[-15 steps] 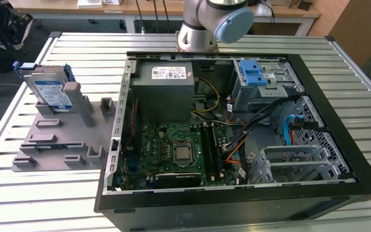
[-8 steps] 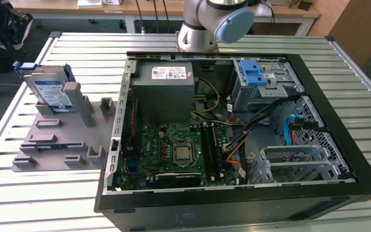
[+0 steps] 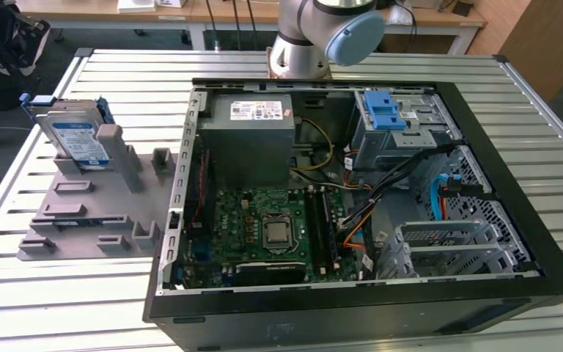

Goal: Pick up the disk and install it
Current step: 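Pick up the disk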

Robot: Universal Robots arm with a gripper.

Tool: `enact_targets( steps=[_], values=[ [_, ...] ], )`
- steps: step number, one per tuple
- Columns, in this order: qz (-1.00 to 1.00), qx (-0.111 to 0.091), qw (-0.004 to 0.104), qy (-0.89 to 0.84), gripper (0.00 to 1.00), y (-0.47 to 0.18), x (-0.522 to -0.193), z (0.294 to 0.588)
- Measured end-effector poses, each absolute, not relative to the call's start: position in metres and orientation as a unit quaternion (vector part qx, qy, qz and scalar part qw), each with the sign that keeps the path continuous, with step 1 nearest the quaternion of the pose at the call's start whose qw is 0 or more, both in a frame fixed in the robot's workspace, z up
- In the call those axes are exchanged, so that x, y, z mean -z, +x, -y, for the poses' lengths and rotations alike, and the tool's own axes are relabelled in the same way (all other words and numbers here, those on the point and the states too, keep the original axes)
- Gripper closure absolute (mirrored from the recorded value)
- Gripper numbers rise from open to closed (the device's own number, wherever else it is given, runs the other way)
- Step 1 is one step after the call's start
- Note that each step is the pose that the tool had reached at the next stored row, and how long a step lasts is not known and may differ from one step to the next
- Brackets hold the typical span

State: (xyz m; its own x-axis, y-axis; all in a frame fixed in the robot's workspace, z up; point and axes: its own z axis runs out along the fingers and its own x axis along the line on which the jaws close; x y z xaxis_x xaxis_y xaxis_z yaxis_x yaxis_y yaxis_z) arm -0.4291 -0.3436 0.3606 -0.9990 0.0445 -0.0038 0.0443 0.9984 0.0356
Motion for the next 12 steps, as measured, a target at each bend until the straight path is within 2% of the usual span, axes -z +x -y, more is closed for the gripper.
enact_targets(
  steps=[12],
  values=[
    [-1.000, -0.018, 0.002, 0.017, 0.89, -0.4292, -0.3607, 0.3436]
  ],
)
